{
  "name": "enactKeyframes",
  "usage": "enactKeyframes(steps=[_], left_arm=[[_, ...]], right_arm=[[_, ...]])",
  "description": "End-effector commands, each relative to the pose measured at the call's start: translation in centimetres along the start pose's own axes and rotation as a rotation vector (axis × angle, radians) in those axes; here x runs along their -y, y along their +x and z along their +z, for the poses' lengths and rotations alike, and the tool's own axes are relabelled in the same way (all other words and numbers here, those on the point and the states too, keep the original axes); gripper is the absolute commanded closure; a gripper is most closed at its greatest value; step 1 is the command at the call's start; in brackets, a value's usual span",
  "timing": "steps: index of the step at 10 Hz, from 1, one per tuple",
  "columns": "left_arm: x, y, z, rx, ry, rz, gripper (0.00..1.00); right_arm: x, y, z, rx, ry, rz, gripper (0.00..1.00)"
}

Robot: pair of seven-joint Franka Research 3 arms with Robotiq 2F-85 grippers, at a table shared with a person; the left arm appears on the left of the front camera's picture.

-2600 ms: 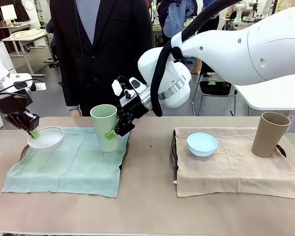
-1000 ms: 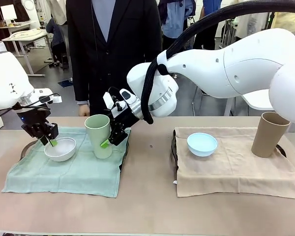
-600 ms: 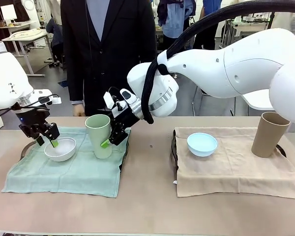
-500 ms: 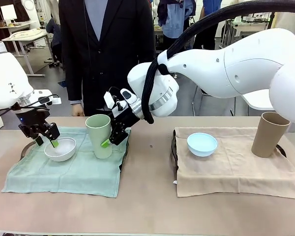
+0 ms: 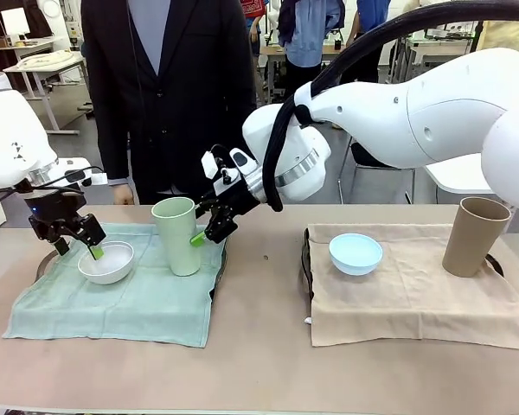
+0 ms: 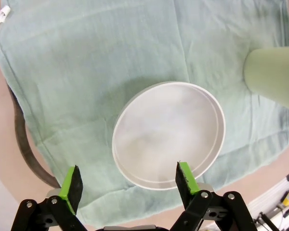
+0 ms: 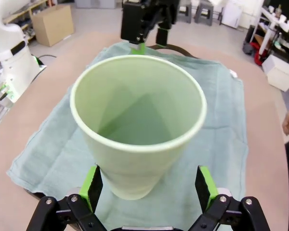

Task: Set up a tray with a mat and arrange the tableware.
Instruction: Place the Picnic Bowl and Reusable plastic cup back onto the Handle tray in front of the human's position.

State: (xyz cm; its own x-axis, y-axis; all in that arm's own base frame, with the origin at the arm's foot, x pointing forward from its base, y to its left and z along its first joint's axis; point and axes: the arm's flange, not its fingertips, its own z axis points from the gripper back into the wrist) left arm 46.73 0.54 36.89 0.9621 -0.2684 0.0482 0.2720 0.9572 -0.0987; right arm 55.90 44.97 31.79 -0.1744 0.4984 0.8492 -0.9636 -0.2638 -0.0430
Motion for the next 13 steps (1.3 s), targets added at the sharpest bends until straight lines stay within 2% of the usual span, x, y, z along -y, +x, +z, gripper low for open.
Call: enactKeyframes(steps=[1,2,3,7,8,9,10,11,12,13], left_arm=[[-1.3,-1.1,1.7,-0.03,-0.017,-0.018,0.0],[-2.3,-1.7,3.6,-0.047,-0.035,0.005,0.0],[-3.6,-2.7,6.7,-0.039,-0.039,0.029,0.0],[-6.4,-8.0,19.9,-0.039,0.01,0.06,0.0],[-6.0,-9.5,22.9,-0.022,0.013,0.025,0.0],[-5.1,-10.4,24.9,0.018,-0.015,-0.074,0.0],[-4.1,-10.7,25.6,0.061,-0.016,-0.133,0.0],[-5.5,-10.4,24.2,-0.001,0.004,0.026,0.0],[-5.5,-10.4,24.2,-0.001,0.004,0.026,0.0],[-5.5,-10.4,24.2,-0.001,0.004,0.026,0.0]], right_arm=[[-1.1,-0.1,2.3,-0.015,-0.026,-0.123,0.0],[-1.9,0.1,4.5,-0.033,-0.013,-0.2,0.0],[-3.4,1.3,7.4,-0.095,0.016,-0.292,0.0],[-9.7,10.7,17.9,-0.455,-0.082,-0.508,0.0],[-11.9,12.9,19.8,-0.548,-0.108,-0.667,0.0],[-14.0,15.0,20.9,-0.615,-0.149,-0.842,0.0],[-16.2,16.9,22.0,-0.694,-0.237,-0.976,0.0],[-17.8,18.1,23.2,-0.726,-0.336,-0.975,0.0],[-15.2,15.4,22.5,-0.633,-0.237,-0.781,0.0],[-15.2,15.4,22.5,-0.633,-0.237,-0.781,0.0]])
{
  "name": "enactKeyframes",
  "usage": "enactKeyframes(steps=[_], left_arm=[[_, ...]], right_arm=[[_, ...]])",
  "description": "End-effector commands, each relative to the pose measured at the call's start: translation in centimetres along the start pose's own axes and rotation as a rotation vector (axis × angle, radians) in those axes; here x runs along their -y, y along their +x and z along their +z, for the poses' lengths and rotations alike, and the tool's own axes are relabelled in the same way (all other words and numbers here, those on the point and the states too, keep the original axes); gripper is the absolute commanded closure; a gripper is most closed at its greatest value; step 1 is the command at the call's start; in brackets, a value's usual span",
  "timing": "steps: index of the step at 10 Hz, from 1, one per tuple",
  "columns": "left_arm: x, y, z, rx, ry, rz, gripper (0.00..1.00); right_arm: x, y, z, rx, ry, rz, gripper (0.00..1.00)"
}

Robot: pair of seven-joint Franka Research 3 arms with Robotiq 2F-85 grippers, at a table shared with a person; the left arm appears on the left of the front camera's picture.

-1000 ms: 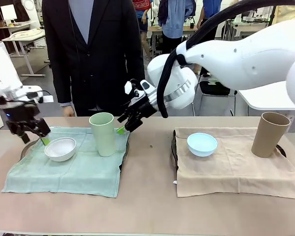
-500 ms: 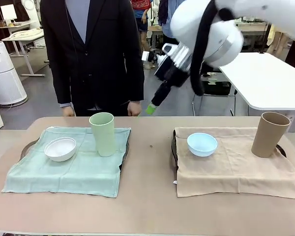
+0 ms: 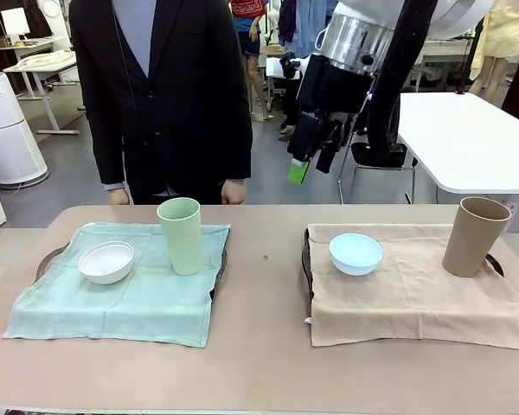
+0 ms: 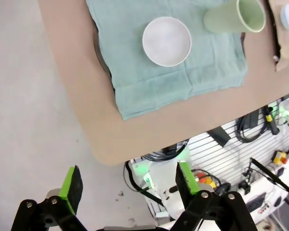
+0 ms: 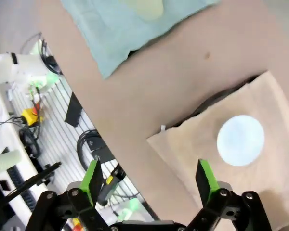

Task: Set up a tray with a mat and arrange the tableware.
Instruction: Place the Picnic Bowl and Reusable plastic cup back onto the Handle tray in front of the human's position.

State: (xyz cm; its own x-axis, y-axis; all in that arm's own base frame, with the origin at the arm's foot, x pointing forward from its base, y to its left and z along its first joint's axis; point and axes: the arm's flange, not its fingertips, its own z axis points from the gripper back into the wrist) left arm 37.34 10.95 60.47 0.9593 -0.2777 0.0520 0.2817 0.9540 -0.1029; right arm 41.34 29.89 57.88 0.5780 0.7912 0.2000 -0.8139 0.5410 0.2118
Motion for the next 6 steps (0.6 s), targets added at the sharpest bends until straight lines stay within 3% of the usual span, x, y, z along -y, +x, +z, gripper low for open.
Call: enactKeyframes(steps=[1,6], left_arm=[[-0.44,0.32,-0.51,-0.004,0.009,0.036,0.0],[-0.44,0.32,-0.51,-0.004,0.009,0.036,0.0]], right_arm=[[1.81,0.81,-1.71,0.038,0.051,0.086,0.0],[1.81,0.81,-1.71,0.038,0.051,0.086,0.0]])
